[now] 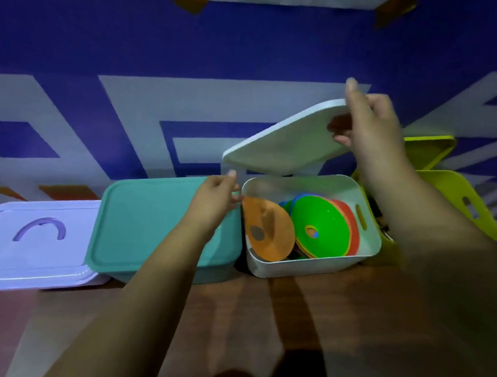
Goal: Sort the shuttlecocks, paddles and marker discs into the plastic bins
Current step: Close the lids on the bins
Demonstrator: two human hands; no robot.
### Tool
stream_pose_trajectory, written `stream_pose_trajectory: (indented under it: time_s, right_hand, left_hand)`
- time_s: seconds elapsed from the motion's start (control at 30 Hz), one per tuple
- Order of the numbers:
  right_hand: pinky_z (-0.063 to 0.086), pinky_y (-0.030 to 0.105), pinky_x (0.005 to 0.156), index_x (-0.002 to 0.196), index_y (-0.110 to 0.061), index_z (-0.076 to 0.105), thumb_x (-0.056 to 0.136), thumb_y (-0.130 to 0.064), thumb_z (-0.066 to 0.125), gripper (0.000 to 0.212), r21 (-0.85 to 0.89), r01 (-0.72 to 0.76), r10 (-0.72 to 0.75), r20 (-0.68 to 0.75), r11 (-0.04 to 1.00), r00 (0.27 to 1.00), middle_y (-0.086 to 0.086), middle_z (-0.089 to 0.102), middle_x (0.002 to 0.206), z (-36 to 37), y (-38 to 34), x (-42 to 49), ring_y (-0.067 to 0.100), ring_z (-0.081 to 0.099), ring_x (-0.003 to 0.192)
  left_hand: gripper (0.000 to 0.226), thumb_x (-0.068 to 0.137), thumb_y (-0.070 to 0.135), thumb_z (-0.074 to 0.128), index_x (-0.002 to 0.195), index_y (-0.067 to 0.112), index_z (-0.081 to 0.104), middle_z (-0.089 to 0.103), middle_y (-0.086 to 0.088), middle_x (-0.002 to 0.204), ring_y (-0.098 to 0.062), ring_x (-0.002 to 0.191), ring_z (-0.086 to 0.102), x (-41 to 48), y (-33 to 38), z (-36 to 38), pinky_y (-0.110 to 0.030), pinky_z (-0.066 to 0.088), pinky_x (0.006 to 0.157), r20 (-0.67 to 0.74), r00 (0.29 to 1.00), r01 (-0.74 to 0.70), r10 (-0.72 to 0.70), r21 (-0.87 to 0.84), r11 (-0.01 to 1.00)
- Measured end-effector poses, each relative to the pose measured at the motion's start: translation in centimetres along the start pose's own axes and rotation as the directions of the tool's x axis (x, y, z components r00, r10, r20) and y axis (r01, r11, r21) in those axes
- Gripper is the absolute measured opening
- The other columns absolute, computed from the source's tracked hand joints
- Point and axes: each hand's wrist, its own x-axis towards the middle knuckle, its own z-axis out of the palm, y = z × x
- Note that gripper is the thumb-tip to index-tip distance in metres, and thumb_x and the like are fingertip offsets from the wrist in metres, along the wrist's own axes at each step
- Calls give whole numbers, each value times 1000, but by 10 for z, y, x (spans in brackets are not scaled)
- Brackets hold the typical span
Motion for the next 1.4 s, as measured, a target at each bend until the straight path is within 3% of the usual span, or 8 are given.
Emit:
stream_pose_trajectory:
  time_s: [0.13, 0.27, 0.4, 0.53, 0.73, 0.87, 1.0, 1.4]
  right_hand:
    - [62, 44, 89, 99, -19, 59, 99, -34, 69, 18, 193, -98, 106, -31, 976, 994, 7, 63, 99, -47, 1, -20, 23, 69, 95]
    - [62, 47, 83, 92, -10, 59, 96, -2, 54, 10, 267, -242, 246, 17, 933, 969, 13, 55, 90, -82, 29, -28, 27, 63, 86]
    - [60, 45, 74, 146, -17, 49, 100, -2, 48, 48, 162, -414, 404, 94, 896, 910, 16, 53, 132, -105, 82, -26, 29, 64, 103]
    - [59, 43, 77, 165, -21, 25, 100, -12, 62, 75, -134, -443, 454, 66, 887, 889, 9, 51, 144, -124, 139, -16, 32, 64, 110]
    - [59, 44, 90, 132, -19, 65, 90, -31, 63, 44, -568, -170, 323, 179, 806, 930, 6, 73, 121, -131, 182, 10, 29, 69, 104]
    - [55, 42, 93, 139, -17, 62, 99, -24, 59, 40, -622, -62, 284, 263, 780, 922, 10, 69, 129, -136, 199, 28, 35, 65, 114]
    - [54, 46, 98, 142, -18, 60, 97, -31, 57, 48, -680, 27, 247, 303, 732, 920, 17, 62, 134, -142, 214, 36, 40, 61, 118]
    - [47, 45, 97, 134, -7, 52, 102, -22, 57, 35, -883, 194, 160, 285, 428, 945, 15, 41, 134, -133, 213, -1, 39, 50, 121]
  left_hand:
    - [75, 102, 62, 49, 148, 3, 44, 75, -13, 118, -23, 98, 78, 11, 23, 19, -45, 60, 97, 60, 988, 153, -142, -492, 857]
    - [72, 97, 55, 66, 142, 2, 48, 72, -12, 104, -19, 87, 78, 7, 32, 31, -42, 65, 84, 40, 981, 183, -191, -529, 829]
    - [30, 100, 25, 69, 119, 2, 65, 71, -12, 92, -17, 75, 70, -1, 21, 38, -34, 64, 72, 16, 965, 250, -262, -361, 898]
    - [22, 100, 22, 67, 104, 0, 66, 63, -13, 76, -21, 60, 59, -20, -4, 49, -35, 57, 65, -81, 962, 253, -262, -102, 962]
    - [35, 82, 32, 76, 106, 6, 70, 72, -15, 87, -23, 58, 62, -53, -53, 70, -29, 49, 51, -242, 959, 181, -146, 129, 975]
    - [19, 86, 32, 76, 91, 20, 62, 73, -8, 87, -27, 67, 70, -76, -61, 93, -44, 62, 63, -351, 932, 210, -96, 302, 930]
    - [30, 90, 31, 72, 106, 8, 63, 70, -7, 98, -26, 88, 66, -85, -67, 112, -31, 46, 68, -388, 920, 267, -61, 505, 821]
    - [51, 96, 39, 71, 117, -5, 56, 64, -12, 96, -24, 80, 56, -83, -70, 133, -31, 41, 65, -438, 891, 375, -118, 566, 734]
